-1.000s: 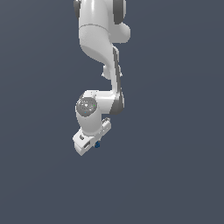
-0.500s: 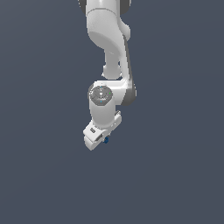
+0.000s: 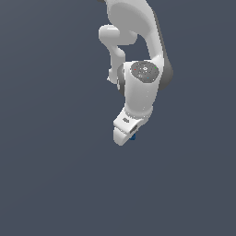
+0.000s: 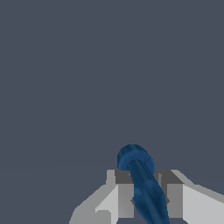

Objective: Pick up the object and move it to a goal position.

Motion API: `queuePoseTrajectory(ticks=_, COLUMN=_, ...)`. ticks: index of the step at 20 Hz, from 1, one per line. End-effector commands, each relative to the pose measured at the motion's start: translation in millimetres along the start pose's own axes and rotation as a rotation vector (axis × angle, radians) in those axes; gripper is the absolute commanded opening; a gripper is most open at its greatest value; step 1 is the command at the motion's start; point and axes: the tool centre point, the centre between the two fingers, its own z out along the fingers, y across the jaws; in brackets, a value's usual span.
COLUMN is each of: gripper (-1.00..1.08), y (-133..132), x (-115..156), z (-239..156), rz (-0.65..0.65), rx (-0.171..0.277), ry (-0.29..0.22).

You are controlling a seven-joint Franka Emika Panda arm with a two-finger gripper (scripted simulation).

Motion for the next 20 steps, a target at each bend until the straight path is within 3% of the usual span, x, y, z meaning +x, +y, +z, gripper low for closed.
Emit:
queuePoseTrajectory(ticks=1, gripper=-1.00, y=-19, x=15, z=-21, rz=0.001, rx=0.000, ry=0.000)
queuePoseTrajectory(ticks=10, gripper=-1.00, y=-78, x=66, z=-86, rz=0.001, rx=0.000, ry=0.000)
queuePoseTrajectory(ticks=20, gripper=-1.00, y=-97, x=86, z=-109, rz=0.001, rx=0.001, ry=0.001)
